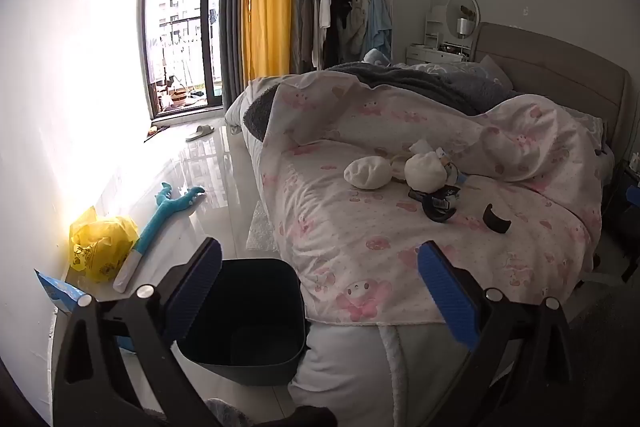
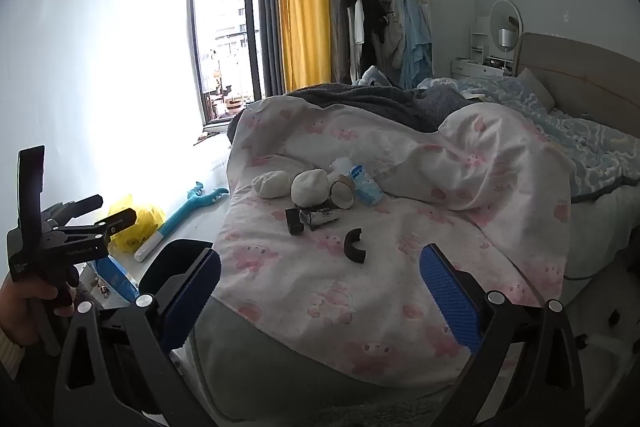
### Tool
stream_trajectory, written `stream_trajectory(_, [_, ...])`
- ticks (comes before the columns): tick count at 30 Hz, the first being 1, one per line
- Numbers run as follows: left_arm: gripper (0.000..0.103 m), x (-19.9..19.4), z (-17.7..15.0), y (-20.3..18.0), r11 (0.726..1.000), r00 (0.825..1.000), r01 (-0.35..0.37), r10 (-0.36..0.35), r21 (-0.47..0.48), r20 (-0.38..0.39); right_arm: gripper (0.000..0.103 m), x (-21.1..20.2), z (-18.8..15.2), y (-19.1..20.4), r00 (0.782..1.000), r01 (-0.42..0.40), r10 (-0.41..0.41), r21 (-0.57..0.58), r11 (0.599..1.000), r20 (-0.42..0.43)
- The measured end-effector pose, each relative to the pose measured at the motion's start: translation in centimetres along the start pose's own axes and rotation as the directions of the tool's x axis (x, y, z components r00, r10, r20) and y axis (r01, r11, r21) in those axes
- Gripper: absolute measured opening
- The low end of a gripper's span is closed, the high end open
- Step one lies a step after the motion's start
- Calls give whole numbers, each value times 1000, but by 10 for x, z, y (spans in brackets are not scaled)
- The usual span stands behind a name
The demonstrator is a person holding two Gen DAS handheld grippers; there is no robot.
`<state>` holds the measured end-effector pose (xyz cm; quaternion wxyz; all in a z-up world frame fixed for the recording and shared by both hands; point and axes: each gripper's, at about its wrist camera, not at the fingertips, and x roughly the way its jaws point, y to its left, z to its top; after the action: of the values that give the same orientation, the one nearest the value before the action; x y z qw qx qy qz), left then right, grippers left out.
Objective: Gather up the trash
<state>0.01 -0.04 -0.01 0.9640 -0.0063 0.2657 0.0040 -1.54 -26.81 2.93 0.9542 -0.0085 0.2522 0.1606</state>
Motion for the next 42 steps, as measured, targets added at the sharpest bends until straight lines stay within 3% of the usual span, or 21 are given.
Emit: stream_trajectory(42, [100,-2,-3,-7,1000,1000,2,-2,23,6,100,-1,0,3,1000,6,-6,-8,1000,6])
